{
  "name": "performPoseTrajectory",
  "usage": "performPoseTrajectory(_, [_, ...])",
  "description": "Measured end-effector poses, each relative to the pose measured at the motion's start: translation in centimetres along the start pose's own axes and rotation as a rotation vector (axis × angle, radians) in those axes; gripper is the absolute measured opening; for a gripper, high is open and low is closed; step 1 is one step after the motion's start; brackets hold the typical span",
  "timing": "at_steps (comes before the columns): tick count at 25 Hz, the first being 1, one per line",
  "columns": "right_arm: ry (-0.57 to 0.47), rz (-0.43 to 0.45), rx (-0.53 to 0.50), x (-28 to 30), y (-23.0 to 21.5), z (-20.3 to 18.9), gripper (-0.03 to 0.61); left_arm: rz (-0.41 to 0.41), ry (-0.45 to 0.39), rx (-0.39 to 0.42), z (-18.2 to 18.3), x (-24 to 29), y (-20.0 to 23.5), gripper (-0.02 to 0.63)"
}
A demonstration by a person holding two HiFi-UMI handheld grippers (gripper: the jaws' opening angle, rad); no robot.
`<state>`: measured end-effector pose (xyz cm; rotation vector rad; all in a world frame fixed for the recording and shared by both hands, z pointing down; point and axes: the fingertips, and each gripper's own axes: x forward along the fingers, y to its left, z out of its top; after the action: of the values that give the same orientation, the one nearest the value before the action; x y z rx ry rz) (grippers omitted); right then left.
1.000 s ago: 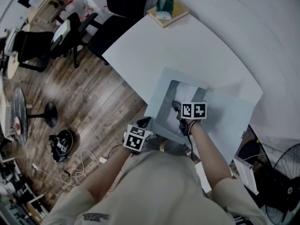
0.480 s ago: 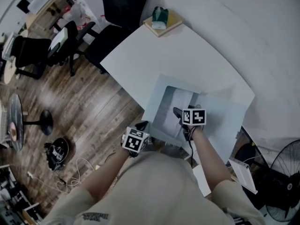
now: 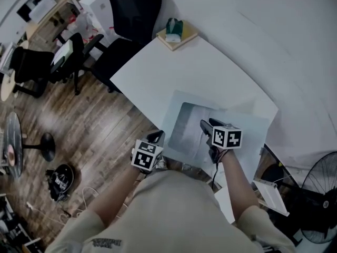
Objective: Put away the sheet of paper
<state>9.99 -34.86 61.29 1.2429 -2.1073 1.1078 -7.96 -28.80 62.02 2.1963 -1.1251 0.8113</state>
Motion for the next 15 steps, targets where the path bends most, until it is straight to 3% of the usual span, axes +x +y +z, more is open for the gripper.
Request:
performPoseTrajectory(7, [-0.197, 0.011, -0.099, -5.9, 3.5, 6.0, 0.064, 0.030, -0.120, 0.054, 6.9, -3.4, 1.7, 0.021])
performPoseTrajectory(15, [-0.407, 0.020, -0.231, -13.9, 8.2, 12.0, 0.034, 0.023, -0.279, 0.098, 13.9, -7.7, 1.3, 0.021])
